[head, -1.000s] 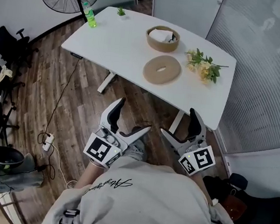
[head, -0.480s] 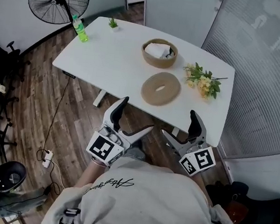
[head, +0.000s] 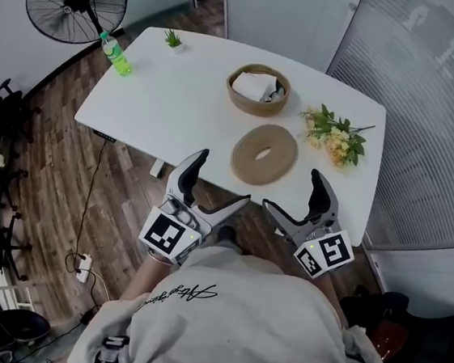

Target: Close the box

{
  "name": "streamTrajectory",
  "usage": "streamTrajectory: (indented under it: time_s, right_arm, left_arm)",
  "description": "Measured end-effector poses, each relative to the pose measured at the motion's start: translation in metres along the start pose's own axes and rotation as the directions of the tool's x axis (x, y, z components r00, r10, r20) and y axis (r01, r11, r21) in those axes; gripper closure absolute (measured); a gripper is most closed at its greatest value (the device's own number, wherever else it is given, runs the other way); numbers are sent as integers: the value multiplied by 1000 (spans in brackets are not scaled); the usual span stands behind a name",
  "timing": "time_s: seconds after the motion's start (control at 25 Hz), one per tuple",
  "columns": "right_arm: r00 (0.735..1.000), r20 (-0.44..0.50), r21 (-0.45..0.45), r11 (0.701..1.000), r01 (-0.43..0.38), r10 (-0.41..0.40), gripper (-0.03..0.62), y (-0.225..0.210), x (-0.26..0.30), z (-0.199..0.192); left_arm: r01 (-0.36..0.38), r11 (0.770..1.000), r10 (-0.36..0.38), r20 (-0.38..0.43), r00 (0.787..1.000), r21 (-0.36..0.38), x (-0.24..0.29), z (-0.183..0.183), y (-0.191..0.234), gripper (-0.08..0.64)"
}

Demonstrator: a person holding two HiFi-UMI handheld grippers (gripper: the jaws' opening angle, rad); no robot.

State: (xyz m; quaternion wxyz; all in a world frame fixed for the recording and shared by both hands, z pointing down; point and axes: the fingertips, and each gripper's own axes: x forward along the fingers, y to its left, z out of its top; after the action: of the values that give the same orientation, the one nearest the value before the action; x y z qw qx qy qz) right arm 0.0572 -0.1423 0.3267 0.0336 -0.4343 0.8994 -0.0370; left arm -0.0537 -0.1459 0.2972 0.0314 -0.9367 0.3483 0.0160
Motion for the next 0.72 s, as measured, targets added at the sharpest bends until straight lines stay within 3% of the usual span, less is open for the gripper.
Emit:
streamTrajectory:
  time_s: [0.72]
  right_arm:
    - [998, -30, -9, 998, 61, -62, 58, -36, 66, -9]
  left_arm:
    - [118, 993, -118, -31, 993, -14, 46, -27, 61, 91]
